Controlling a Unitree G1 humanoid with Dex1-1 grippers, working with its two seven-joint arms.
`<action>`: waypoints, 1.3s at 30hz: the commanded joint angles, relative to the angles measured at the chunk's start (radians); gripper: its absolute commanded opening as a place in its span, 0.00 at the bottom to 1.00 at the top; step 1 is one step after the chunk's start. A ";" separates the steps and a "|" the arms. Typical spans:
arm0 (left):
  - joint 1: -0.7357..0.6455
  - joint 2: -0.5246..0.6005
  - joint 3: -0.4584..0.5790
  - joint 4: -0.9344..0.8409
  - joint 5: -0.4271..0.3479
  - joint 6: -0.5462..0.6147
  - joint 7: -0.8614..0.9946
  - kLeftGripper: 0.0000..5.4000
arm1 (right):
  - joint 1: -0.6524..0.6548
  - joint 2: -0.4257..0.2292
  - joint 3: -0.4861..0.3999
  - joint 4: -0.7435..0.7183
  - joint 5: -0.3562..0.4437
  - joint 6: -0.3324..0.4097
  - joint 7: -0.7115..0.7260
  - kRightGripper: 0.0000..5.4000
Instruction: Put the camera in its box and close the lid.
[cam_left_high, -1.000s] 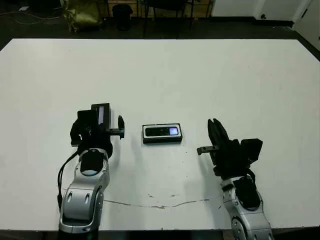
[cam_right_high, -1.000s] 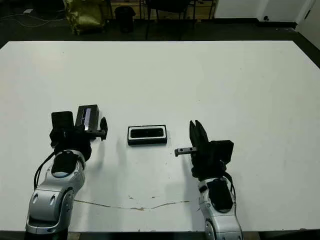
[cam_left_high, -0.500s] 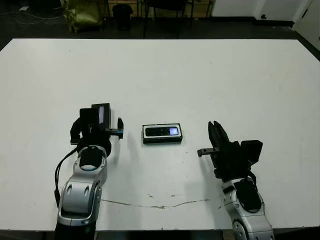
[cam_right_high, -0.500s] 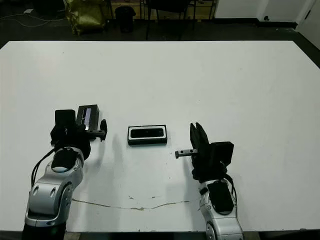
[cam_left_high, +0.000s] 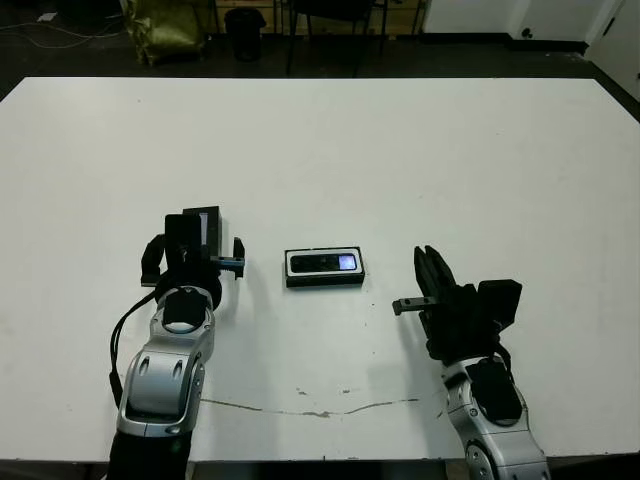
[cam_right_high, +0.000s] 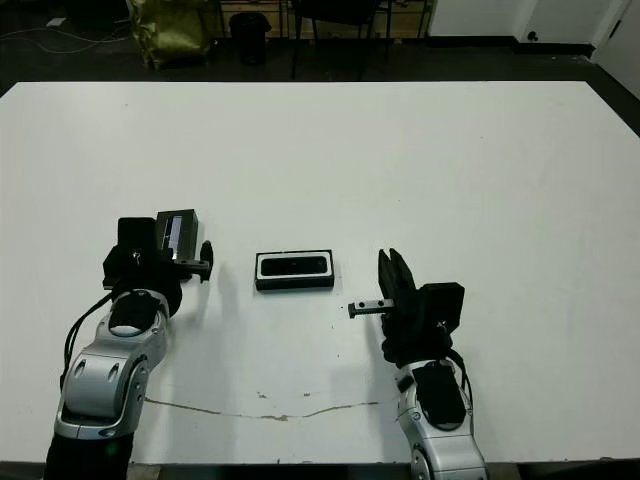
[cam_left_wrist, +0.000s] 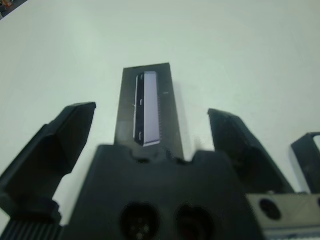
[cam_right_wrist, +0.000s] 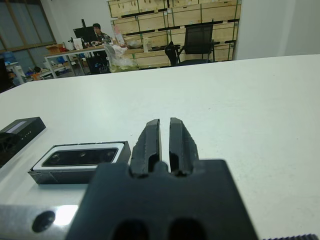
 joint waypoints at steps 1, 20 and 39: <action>0.000 -0.034 0.052 0.025 -0.050 0.006 -0.012 1.00 | 0.015 -0.004 -0.007 -0.002 -0.003 0.026 -0.010 0.00; -0.011 -0.020 0.057 0.119 -0.026 -0.020 0.021 1.00 | 0.018 -0.002 -0.004 0.007 -0.008 0.021 -0.015 0.00; -0.018 -0.064 0.153 0.201 -0.112 -0.088 0.016 0.84 | 0.017 0.001 -0.008 0.020 0.002 0.005 -0.008 0.00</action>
